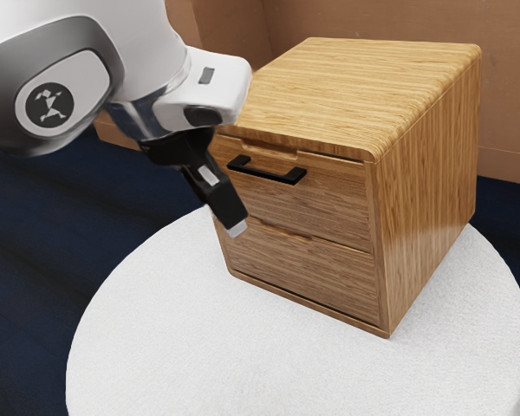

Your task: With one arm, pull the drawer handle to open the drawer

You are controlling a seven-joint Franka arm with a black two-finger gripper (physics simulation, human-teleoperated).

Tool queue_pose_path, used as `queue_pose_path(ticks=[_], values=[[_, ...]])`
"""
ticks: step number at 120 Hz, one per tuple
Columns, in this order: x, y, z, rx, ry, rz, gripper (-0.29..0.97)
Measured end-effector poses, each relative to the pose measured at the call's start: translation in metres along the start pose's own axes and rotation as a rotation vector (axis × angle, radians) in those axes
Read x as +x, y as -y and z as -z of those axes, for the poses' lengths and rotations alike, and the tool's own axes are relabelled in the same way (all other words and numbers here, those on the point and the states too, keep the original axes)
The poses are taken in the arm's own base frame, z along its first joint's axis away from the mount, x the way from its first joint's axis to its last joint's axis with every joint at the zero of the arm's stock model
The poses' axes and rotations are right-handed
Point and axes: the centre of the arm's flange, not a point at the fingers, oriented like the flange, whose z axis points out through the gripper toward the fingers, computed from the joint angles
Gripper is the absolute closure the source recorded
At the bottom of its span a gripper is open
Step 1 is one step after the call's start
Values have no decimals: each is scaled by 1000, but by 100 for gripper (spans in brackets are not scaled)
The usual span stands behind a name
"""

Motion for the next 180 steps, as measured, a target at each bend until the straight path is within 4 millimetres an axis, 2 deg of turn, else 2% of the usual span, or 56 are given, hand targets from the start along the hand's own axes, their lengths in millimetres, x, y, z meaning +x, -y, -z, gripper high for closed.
queue_pose_path(ticks=[20, 42, 48, 54, 59, 66, 76, 89, 96, 103, 109, 126, 138, 165, 180], values=[[1, -1, 2, -4, -29, 55, 2], [-4, -21, 1, 1, -30, 61, 2], [-11, -28, 2, 12, -31, 44, 2], [-27, -35, -10, 33, -17, 31, 2], [-37, -37, -7, 71, -34, 4, 3], [-41, -40, 0, 128, -76, -84, 3], [-44, -28, -15, 165, -88, -191, 3], [-47, -9, -8, 212, -143, -337, 3], [-59, 3, -3, 228, -170, -389, 3], [-75, 24, -14, 216, -198, -409, 3], [-80, 32, -18, 215, -238, -446, 3], [-75, 37, -24, 265, -330, -593, 3], [-69, 34, -21, 314, -375, -697, 3], [-55, 23, -17, 391, -407, -891, 3], [-49, 23, -18, 415, -408, -965, 4]])
